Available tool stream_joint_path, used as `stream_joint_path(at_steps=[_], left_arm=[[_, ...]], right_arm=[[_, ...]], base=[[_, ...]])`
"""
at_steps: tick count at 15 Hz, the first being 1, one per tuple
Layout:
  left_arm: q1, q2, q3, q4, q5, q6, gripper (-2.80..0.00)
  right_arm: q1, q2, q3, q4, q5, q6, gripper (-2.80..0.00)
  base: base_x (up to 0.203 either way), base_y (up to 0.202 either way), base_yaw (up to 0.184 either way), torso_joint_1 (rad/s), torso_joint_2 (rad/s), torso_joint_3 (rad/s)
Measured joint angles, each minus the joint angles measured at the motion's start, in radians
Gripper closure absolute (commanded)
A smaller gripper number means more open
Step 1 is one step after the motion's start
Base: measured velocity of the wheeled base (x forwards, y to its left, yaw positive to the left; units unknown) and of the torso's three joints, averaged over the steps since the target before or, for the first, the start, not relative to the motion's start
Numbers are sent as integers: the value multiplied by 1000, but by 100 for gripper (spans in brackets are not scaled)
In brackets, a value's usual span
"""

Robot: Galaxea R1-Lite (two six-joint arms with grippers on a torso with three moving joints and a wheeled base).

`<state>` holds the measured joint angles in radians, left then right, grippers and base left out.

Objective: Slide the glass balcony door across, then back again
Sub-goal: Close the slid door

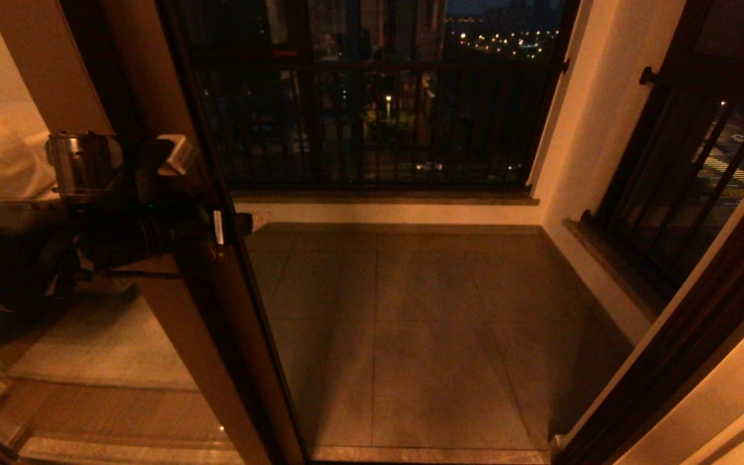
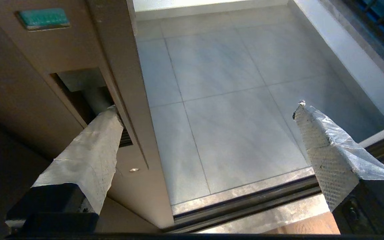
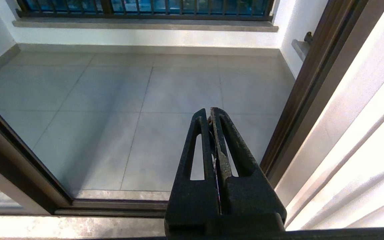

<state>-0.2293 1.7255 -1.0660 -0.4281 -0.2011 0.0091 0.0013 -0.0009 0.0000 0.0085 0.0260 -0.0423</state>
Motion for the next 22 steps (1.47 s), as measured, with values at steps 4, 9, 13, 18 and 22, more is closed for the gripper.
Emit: stream_joint_path(at_steps=[4, 9, 13, 18, 22], left_arm=[[-6, -7, 17, -5, -4, 0, -280], [-13, -12, 23, 0, -12, 1, -280], [-16, -12, 22, 3, -15, 1, -280], [-21, -11, 24, 2, -11, 4, -280], [-29, 0, 18, 1, -15, 4, -280]], right_arm=[[0, 0, 0, 0, 0, 0, 0], [0, 0, 0, 0, 0, 0, 0], [0, 0, 0, 0, 0, 0, 0], [0, 0, 0, 0, 0, 0, 0], [0, 0, 0, 0, 0, 0, 0]], base=[[0, 0, 0, 0, 0, 0], [0, 0, 0, 0, 0, 0], [0, 0, 0, 0, 0, 0], [0, 0, 0, 0, 0, 0], [0, 0, 0, 0, 0, 0]])
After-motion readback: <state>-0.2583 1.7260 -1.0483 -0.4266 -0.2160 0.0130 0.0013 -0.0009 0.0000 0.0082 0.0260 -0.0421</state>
